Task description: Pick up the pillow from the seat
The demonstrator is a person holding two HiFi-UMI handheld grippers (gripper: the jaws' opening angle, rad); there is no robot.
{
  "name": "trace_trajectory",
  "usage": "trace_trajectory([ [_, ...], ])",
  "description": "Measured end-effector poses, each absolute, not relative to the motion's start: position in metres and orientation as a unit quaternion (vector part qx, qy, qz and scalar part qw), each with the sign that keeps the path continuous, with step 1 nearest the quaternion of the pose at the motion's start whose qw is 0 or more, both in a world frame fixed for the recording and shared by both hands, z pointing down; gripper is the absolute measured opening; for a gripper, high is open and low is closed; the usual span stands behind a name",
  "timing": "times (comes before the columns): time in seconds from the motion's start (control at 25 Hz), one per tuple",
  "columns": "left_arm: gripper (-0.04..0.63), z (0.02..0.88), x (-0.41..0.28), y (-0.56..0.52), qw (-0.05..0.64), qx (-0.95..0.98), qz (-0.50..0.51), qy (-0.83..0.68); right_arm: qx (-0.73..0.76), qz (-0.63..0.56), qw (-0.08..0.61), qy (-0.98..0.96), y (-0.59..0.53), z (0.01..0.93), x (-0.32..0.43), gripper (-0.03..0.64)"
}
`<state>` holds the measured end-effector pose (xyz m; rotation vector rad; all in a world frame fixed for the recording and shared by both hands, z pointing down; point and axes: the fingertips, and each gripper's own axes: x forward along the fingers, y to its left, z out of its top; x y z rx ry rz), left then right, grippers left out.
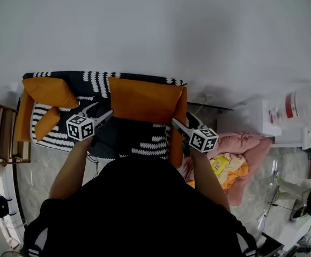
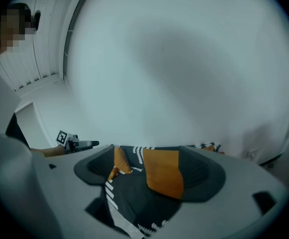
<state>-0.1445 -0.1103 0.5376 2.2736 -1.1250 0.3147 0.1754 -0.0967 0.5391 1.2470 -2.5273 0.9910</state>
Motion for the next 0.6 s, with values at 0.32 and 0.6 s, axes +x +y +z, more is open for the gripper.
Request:
trace_trajectory([
  [0.32,0.335,0.538,-0.124,-0.129,0.293,0.843,0.116,-0.436,0.395,0.338,0.084,-0.85,-0.125,0.55,0.191,0.393],
  [0.6,0.336,0.544,-0.105,-0.139,0.299,0.837,0.119,-0.442,0.384,0.343,0.088,-0.853,-0.144,0.561,0.207,0.392],
])
